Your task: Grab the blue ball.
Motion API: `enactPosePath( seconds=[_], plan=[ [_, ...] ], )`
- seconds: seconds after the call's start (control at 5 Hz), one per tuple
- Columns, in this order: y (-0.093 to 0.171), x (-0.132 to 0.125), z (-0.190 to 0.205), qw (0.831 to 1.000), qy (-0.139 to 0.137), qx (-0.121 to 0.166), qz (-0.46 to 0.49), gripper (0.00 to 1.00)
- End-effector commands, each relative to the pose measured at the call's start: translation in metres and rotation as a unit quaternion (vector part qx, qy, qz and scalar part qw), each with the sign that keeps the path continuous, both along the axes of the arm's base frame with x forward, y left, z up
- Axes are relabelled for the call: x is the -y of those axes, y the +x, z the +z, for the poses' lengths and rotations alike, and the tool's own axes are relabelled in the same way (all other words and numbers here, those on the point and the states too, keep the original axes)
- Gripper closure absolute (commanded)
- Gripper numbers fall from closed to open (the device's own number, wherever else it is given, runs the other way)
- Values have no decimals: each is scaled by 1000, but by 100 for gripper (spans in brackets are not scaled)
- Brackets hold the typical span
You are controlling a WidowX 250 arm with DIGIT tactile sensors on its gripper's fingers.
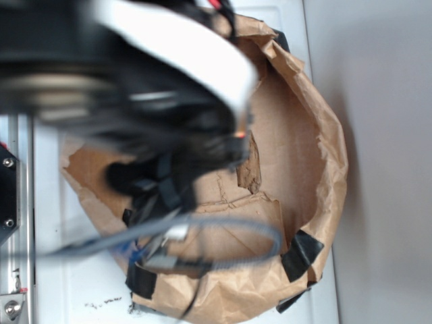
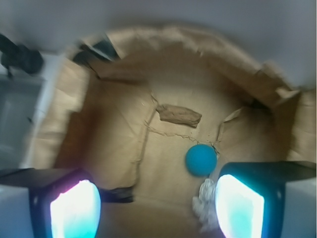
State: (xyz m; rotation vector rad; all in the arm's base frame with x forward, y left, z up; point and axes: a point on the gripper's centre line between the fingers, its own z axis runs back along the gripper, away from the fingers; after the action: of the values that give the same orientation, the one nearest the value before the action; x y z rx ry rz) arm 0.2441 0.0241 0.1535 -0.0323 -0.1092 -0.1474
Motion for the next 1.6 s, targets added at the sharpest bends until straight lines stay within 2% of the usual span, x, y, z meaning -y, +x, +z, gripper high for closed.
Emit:
enactPosePath(
  seconds=[0.0,0.2,0.6,1.0,1.2,1.4],
  plan=[
    [10,-51,-55,1000,4,-11,7,0],
    [-2,-60,-52,1000,-24,5,-8,0],
    [11,-66,-72,999,-32,25,0,0],
    [12,-34,-84,999,-37,36,-18,0],
    [24,-30,-109,999,-24,27,-9,0],
    [27,-28,-122,1000,-18,13,13,100]
  ],
)
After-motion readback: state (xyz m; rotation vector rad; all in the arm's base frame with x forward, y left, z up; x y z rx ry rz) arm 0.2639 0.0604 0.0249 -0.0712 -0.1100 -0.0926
